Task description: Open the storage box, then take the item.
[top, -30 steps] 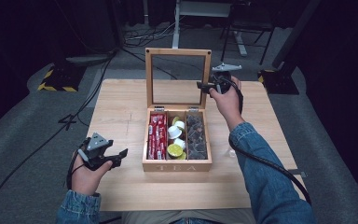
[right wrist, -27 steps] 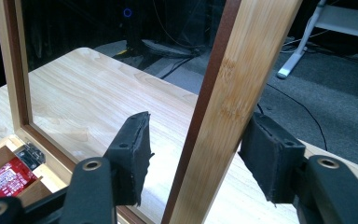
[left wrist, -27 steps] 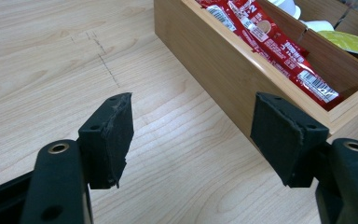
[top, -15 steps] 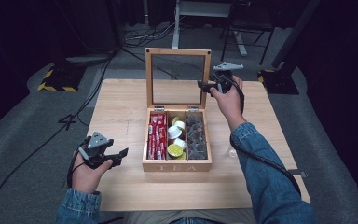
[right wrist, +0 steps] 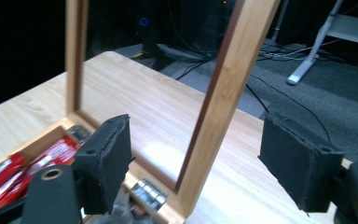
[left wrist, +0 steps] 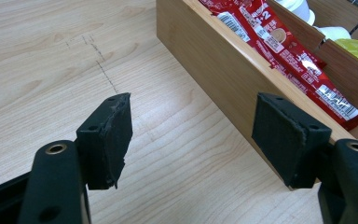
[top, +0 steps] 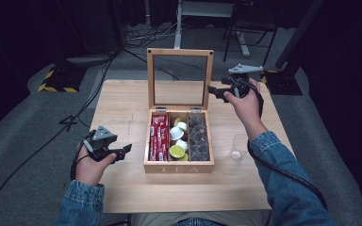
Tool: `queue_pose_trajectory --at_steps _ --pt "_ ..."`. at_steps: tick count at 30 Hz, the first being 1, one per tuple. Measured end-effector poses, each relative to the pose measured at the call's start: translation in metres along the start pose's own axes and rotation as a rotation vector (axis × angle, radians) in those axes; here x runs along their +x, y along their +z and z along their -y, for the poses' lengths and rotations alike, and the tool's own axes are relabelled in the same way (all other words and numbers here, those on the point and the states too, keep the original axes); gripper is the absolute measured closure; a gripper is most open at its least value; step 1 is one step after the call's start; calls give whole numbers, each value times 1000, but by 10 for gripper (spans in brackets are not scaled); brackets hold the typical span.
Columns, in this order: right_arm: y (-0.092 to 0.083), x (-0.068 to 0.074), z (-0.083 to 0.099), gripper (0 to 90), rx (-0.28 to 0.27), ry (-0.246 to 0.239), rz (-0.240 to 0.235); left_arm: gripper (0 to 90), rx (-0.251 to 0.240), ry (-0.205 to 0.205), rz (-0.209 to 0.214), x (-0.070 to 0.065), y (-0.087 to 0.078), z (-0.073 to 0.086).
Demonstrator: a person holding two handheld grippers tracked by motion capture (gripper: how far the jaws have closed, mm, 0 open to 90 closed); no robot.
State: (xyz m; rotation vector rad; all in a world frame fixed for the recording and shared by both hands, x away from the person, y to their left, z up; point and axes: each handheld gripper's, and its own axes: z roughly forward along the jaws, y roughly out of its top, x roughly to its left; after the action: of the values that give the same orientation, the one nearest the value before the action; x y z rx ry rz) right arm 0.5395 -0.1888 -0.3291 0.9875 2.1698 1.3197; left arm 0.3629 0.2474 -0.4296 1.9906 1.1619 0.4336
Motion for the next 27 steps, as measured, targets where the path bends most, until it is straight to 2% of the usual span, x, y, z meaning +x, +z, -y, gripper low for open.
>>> queue_pose_trajectory --at_steps 5,10,11,14,17,18,27 --pt "-16 9 4 261 -15 16 -44 294 8 -1 3 -1 2 -1" --pt "-24 19 9 287 -4 2 -83 294 10 3 5 -1 3 -2" --pt "-27 25 13 287 2 -3 -101 294 11 5 3 -1 3 -2" --pt "-29 30 17 287 4 -12 -115 294 15 4 6 0 3 -1" --pt "-29 38 25 286 17 -25 -133 294 21 7 0 1 3 0" --pt "-27 42 31 287 38 -29 -144 292 28 1 2 0 3 3" --pt "-16 57 52 313 106 -27 -192 288 72 -14 -11 2 9 13"
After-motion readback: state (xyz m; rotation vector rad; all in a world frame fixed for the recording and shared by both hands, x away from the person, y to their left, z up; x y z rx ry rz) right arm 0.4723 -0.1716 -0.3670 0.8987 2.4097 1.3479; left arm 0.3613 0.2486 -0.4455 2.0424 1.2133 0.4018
